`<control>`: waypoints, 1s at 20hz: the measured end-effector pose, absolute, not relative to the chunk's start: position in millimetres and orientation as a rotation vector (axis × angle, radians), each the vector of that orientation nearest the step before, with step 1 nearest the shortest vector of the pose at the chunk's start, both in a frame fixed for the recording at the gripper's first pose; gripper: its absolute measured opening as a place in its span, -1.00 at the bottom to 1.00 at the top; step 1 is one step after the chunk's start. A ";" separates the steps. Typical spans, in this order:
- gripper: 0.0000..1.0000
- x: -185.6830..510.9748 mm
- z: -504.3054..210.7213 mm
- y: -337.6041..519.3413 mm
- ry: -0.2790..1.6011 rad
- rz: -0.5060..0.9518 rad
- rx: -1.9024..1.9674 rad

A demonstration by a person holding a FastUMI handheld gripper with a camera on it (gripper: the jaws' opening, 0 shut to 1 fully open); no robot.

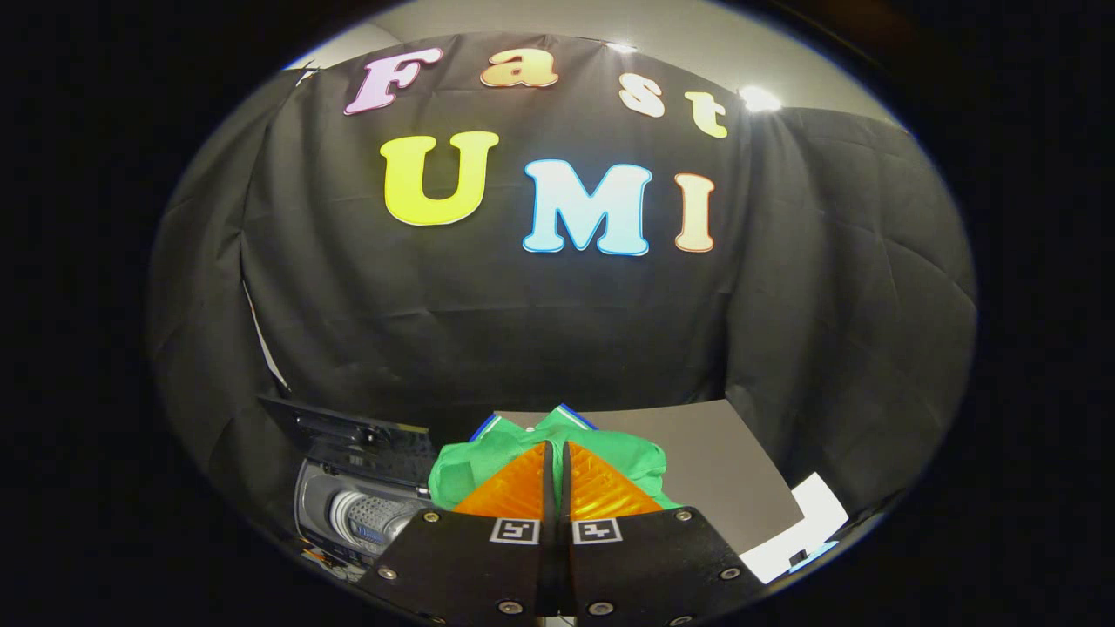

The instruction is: Put the clothes into the washing machine and then close the washing machine lid.

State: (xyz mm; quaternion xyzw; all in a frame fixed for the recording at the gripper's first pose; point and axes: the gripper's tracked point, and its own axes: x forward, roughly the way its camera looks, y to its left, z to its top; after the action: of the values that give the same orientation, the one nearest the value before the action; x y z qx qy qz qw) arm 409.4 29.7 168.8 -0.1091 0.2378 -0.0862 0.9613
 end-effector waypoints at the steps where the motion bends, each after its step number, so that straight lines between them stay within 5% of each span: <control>1: -1.00 409.9 170.1 40.3 0.479 -0.185 -0.222; 20: -1.00 417.6 128.0 252.3 0.478 -0.108 -0.246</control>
State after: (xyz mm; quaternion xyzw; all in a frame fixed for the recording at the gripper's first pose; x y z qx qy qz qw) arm 417.6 252.3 128.0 -0.1215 0.2362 -0.0535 0.9626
